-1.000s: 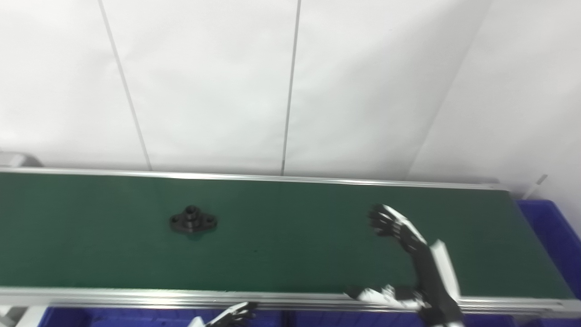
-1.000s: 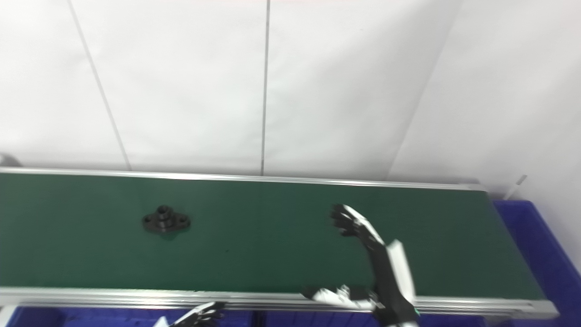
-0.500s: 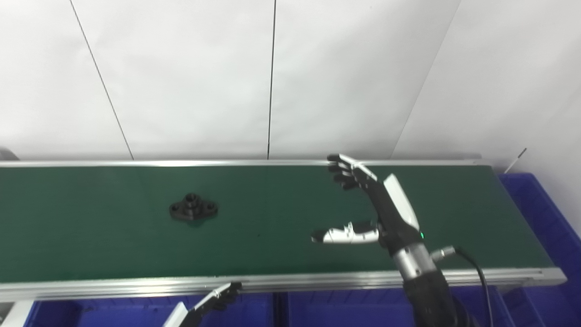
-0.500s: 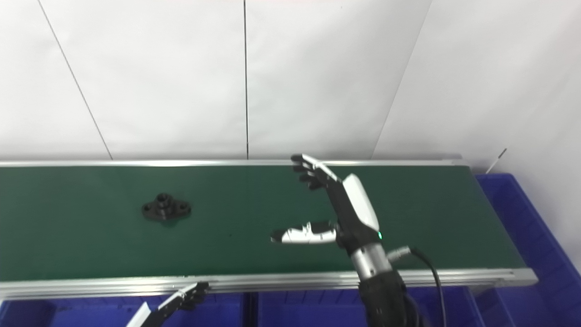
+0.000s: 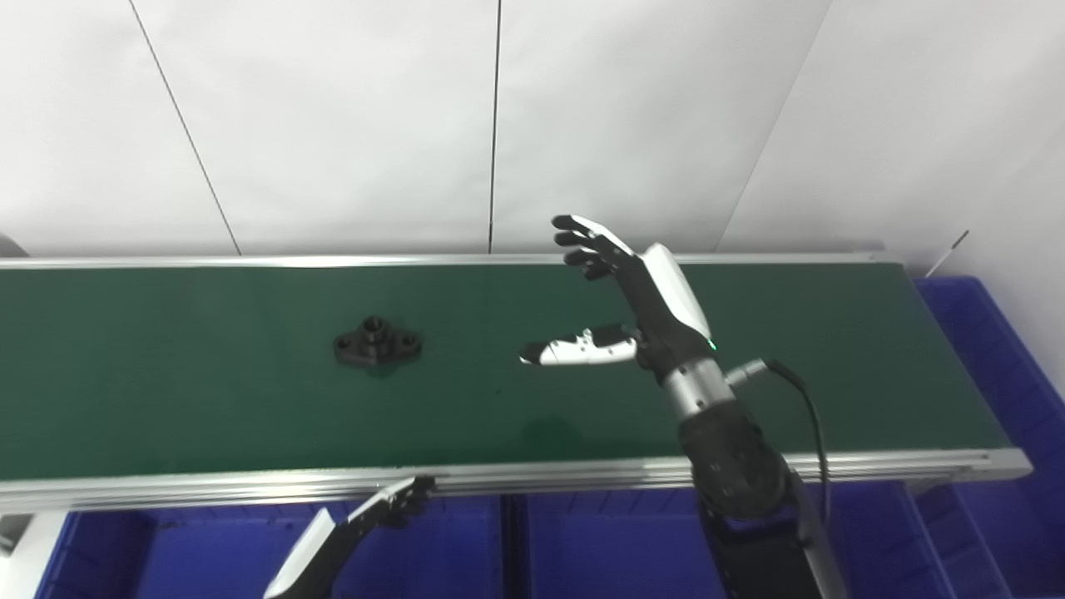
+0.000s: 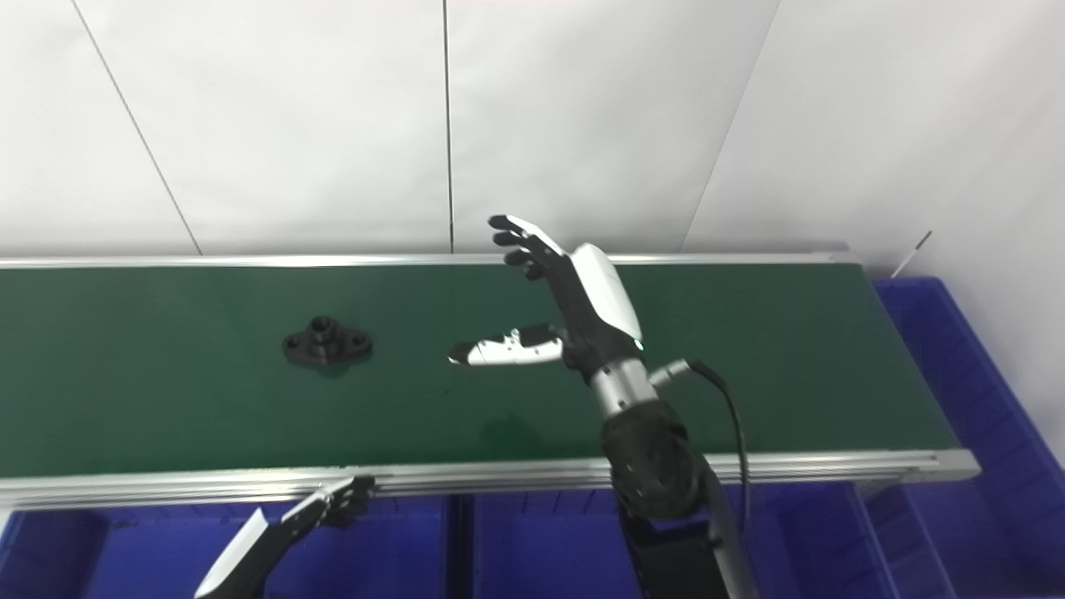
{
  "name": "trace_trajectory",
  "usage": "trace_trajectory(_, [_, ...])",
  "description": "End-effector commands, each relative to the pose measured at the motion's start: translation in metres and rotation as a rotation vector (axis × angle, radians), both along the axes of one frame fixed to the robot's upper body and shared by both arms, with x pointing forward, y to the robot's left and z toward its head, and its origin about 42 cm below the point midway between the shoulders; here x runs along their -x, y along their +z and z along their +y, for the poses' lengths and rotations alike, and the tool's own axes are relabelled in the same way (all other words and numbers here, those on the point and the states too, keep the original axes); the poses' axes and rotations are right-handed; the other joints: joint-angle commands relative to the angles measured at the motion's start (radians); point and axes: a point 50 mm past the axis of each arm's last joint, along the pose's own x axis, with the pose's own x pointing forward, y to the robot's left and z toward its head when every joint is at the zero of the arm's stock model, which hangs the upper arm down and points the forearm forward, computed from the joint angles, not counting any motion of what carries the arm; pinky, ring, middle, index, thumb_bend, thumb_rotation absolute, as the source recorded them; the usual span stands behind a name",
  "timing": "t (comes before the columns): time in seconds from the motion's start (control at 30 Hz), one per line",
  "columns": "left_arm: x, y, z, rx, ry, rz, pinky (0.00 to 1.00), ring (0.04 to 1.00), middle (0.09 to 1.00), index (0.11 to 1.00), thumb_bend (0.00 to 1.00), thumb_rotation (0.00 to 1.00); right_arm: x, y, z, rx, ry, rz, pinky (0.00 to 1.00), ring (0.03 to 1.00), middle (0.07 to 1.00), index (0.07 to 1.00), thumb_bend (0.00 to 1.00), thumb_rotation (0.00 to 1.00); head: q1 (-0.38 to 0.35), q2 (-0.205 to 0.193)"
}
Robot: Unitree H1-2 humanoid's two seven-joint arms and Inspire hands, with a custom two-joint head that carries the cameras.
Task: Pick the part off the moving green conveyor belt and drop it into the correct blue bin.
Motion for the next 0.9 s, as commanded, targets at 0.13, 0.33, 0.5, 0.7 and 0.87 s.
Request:
trace_trajectory(0.13, [-0.007,0.012,-0.008,0.034,-0.026,-0.069,0.74,0.786,0.832,0.860,0.82,0.38,-0.026,0.017,0.017,0.033,0.005,-0.026,0.66,0.738,0.802,0.854,0.93,0.29,0.008,0.004])
trace_trajectory(0.33, [-0.005,0.015,-0.013,0.053,-0.038,-0.069,0.73,0.778,0.829,0.860,0.83,0.39,-0.050,0.018,0.023,0.081,0.022,-0.003,0.65,0.730,0.799,0.848,0.94,0.26,0.030,0.017])
trace_trajectory(0.5, [-0.004,0.014,-0.020,0.051,-0.045,-0.083,0.70,0.758,0.820,0.861,0.84,0.42,-0.062,0.017,0.023,0.155,0.041,0.001,0.65,0.743,0.794,0.849,0.94,0.26,0.054,0.012])
trace_trajectory(0.7, [-0.001,0.015,-0.026,0.069,-0.050,-0.080,0.74,0.776,0.817,0.854,0.86,0.42,-0.072,0.014,0.027,0.219,0.076,-0.002,0.64,0.723,0.768,0.831,0.95,0.24,0.070,0.017])
trace_trajectory(0.87, [0.000,0.017,-0.030,0.084,-0.048,-0.079,0.74,0.780,0.819,0.852,0.87,0.43,-0.080,0.010,0.034,0.254,0.097,0.035,0.64,0.727,0.775,0.843,0.96,0.26,0.090,0.017])
